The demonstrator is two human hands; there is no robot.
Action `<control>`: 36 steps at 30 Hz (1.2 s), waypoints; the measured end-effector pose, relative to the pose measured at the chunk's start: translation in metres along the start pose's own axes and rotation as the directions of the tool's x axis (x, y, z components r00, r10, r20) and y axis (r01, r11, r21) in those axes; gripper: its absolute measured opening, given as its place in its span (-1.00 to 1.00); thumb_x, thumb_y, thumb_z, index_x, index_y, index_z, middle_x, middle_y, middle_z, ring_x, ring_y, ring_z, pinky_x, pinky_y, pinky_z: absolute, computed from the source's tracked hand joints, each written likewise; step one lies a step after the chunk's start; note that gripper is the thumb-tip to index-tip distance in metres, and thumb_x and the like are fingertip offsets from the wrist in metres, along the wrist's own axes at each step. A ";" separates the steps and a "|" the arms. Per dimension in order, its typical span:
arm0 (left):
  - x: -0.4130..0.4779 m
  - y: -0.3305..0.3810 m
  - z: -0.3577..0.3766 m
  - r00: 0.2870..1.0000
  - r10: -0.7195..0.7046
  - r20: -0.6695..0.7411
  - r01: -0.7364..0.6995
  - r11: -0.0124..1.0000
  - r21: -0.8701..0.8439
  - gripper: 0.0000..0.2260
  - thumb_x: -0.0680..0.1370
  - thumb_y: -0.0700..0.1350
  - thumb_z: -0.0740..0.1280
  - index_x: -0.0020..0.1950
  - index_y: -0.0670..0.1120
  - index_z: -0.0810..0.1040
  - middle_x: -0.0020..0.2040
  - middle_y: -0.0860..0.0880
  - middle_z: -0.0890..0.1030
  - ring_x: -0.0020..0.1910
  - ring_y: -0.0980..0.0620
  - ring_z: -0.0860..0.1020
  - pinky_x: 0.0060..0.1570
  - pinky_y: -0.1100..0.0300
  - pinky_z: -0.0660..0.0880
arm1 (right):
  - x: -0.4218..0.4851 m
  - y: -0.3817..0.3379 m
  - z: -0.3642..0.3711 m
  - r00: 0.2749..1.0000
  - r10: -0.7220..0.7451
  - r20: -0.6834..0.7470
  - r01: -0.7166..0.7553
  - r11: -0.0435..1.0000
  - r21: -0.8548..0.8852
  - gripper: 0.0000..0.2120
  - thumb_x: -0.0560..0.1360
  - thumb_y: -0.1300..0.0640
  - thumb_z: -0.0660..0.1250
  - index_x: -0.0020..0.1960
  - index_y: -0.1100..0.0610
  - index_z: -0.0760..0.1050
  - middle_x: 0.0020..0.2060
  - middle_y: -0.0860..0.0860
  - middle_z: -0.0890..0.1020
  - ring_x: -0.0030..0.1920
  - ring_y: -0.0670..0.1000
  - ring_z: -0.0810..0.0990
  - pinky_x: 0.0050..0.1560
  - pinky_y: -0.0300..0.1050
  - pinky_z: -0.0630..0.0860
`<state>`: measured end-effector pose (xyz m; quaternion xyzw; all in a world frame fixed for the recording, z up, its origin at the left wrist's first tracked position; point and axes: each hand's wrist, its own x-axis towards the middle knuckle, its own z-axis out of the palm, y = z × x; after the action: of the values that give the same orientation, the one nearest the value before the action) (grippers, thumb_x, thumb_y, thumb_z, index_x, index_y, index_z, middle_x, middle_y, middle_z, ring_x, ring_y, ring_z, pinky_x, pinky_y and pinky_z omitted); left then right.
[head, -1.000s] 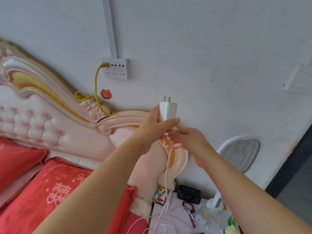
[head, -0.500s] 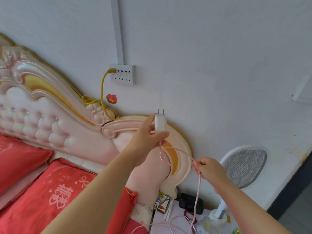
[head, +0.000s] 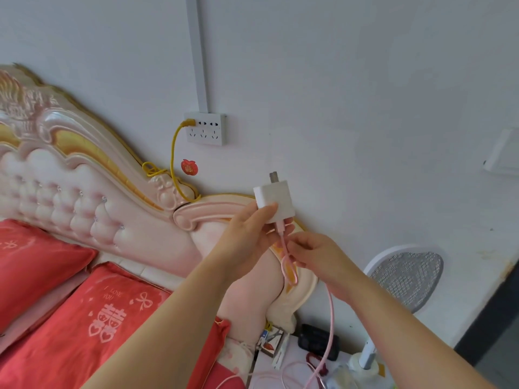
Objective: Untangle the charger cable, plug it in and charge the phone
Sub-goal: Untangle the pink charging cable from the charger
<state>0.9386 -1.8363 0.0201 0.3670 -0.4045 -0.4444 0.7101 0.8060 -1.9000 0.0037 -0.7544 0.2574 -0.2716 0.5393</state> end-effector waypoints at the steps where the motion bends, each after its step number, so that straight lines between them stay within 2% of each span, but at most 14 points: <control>1: -0.001 0.000 0.001 1.000 0.005 -0.001 -0.005 1.000 -0.031 -0.84 0.55 -0.18 0.20 0.03 -0.22 0.51 -0.25 -0.07 0.65 -0.20 -0.02 0.61 -0.02 0.09 0.59 | -0.002 0.001 -0.001 1.000 0.004 0.021 -0.005 0.999 0.040 -0.78 0.54 0.29 0.17 -0.08 0.14 0.58 -0.23 -0.01 0.60 -0.20 -0.06 0.57 -0.08 -0.28 0.49; 5: -0.004 0.000 0.002 0.999 0.004 -0.038 -0.004 1.000 -0.016 -0.80 0.60 -0.17 0.12 0.15 -0.22 0.42 -0.24 -0.07 0.63 -0.22 -0.02 0.59 -0.11 0.08 0.56 | -0.005 -0.001 -0.001 0.999 -0.043 -0.002 0.043 0.993 0.110 -0.81 0.54 0.25 0.20 -0.02 0.06 0.55 -0.17 0.01 0.60 -0.18 -0.09 0.55 -0.13 -0.36 0.49; 8: -0.006 0.003 0.006 0.996 0.010 -0.084 -0.006 0.998 0.059 -0.79 0.62 -0.18 0.07 0.10 -0.26 0.43 -0.25 -0.12 0.52 -0.24 -0.04 0.47 -0.17 0.17 0.46 | -0.002 -0.012 -0.005 0.994 -0.108 -0.036 0.113 0.959 0.258 -0.73 0.54 0.11 0.20 0.22 -0.07 0.45 -0.03 -0.04 0.64 -0.04 -0.09 0.61 -0.08 -0.28 0.51; 11: -0.007 0.007 0.010 0.997 0.006 -0.081 0.013 0.974 0.228 -0.76 0.63 -0.17 0.08 0.08 -0.16 0.53 -0.13 -0.13 0.56 -0.19 -0.02 0.47 -0.08 0.16 0.45 | -0.001 -0.028 -0.009 0.975 -0.220 -0.036 0.221 0.937 0.270 -0.73 0.55 0.12 0.21 0.15 -0.20 0.50 -0.07 -0.15 0.67 -0.04 -0.11 0.64 -0.15 -0.29 0.55; 14: -0.006 0.011 0.017 0.982 0.099 -0.162 -0.035 0.933 0.359 -0.76 0.61 -0.18 0.13 0.01 0.03 0.58 -0.12 0.00 0.65 -0.19 0.10 0.60 -0.08 0.20 0.55 | 0.001 -0.037 -0.004 0.962 -0.241 -0.130 0.268 0.926 0.265 -0.73 0.49 0.16 0.30 0.12 -0.11 0.56 -0.05 -0.03 0.69 -0.05 0.00 0.67 -0.06 -0.18 0.59; 17: -0.005 0.013 0.023 0.964 0.197 -0.179 -0.109 0.906 0.409 -0.83 0.52 -0.10 0.28 0.09 0.04 0.56 -0.03 -0.01 0.67 -0.04 0.05 0.63 0.00 0.12 0.57 | 0.001 -0.039 0.002 0.936 -0.262 -0.237 0.306 0.937 0.169 -0.72 0.44 0.10 0.38 0.14 -0.06 0.56 -0.06 -0.05 0.70 -0.10 -0.09 0.67 -0.12 -0.29 0.56; 19: -0.006 0.014 0.025 0.958 0.229 -0.173 -0.111 0.850 0.515 -0.58 0.39 -0.02 0.40 0.23 -0.04 0.49 0.04 -0.08 0.64 0.04 -0.03 0.61 0.05 0.06 0.54 | 0.001 -0.042 0.004 0.926 -0.288 -0.245 0.324 0.938 0.122 -0.71 0.43 0.12 0.38 0.15 -0.06 0.56 -0.06 -0.07 0.70 -0.09 -0.13 0.67 -0.10 -0.29 0.56; 21: -0.004 0.016 0.023 0.935 0.275 -0.226 -0.114 0.833 0.542 -0.53 0.36 -0.05 0.47 0.24 -0.05 0.49 0.02 -0.06 0.64 0.01 -0.01 0.61 0.01 0.07 0.56 | -0.001 -0.043 0.005 0.933 -0.294 -0.205 0.327 0.933 0.149 -0.69 0.44 0.18 0.36 0.16 -0.05 0.56 -0.04 -0.06 0.70 -0.04 -0.12 0.66 -0.05 -0.27 0.57; 23: -0.002 0.020 0.020 0.922 0.283 -0.266 -0.108 0.844 0.525 -0.57 0.39 -0.08 0.45 0.24 -0.07 0.49 0.00 -0.07 0.64 -0.01 -0.02 0.62 0.00 0.07 0.57 | -0.002 -0.040 0.002 0.948 -0.270 -0.168 0.296 0.942 0.158 -0.63 0.44 0.23 0.36 0.21 -0.04 0.51 0.03 -0.07 0.66 0.02 -0.13 0.63 0.01 -0.26 0.56; 27: 0.001 0.023 0.018 0.922 0.256 -0.290 -0.116 0.898 0.423 -0.57 0.45 -0.13 0.40 0.29 -0.12 0.41 -0.08 -0.03 0.62 -0.14 0.06 0.59 -0.05 0.11 0.54 | -0.003 -0.016 0.000 0.993 -0.045 -0.111 0.035 0.995 -0.095 -0.55 0.41 0.12 0.41 0.27 0.05 0.40 0.12 -0.06 0.53 0.02 -0.10 0.54 -0.06 -0.32 0.53; 28: 0.001 0.024 0.018 0.922 0.258 -0.288 -0.119 0.898 0.424 -0.59 0.45 -0.12 0.39 0.27 -0.12 0.42 -0.06 -0.04 0.62 -0.15 0.07 0.58 -0.06 0.11 0.53 | -0.003 -0.009 0.001 0.995 -0.013 -0.096 0.000 0.991 -0.134 -0.64 0.42 0.14 0.40 0.20 0.08 0.46 0.09 -0.02 0.57 0.00 -0.06 0.57 -0.04 -0.26 0.55; 30: 0.002 0.025 0.016 0.929 0.259 -0.265 -0.125 0.893 0.432 -0.69 0.41 -0.09 0.35 0.14 -0.11 0.50 -0.02 -0.10 0.62 -0.12 0.02 0.56 -0.07 0.06 0.50 | -0.003 0.001 0.002 0.995 -0.012 -0.095 -0.002 0.990 -0.140 -0.82 0.45 0.23 0.33 0.04 0.08 0.56 0.00 0.12 0.64 -0.01 0.11 0.62 0.07 0.03 0.56; 32: 0.001 0.027 0.011 0.942 0.234 -0.241 -0.131 0.916 0.379 -0.85 0.44 -0.12 0.28 -0.03 -0.08 0.54 -0.05 -0.13 0.62 -0.12 -0.04 0.55 -0.11 0.04 0.53 | 0.000 0.008 -0.004 0.996 -0.022 -0.083 0.018 0.999 -0.043 -0.81 0.50 0.29 0.25 -0.03 0.08 0.58 -0.07 0.16 0.68 -0.02 0.14 0.64 0.06 0.08 0.57; 36: 0.003 0.038 0.000 0.975 0.137 -0.174 -0.113 0.984 0.141 -0.84 0.56 -0.20 0.13 0.01 -0.16 0.49 -0.10 -0.15 0.66 -0.24 -0.03 0.61 -0.29 0.19 0.56 | 0.004 0.016 -0.019 0.997 -0.004 0.079 -0.025 0.932 0.362 -0.88 0.49 0.26 0.24 0.02 0.15 0.44 -0.16 0.09 0.71 -0.06 0.03 0.68 -0.17 -0.24 0.57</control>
<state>0.9518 -1.8265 0.0540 0.4256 -0.3879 -0.3359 0.7454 0.7940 -1.9204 -0.0058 -0.6505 0.1855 -0.2817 0.6805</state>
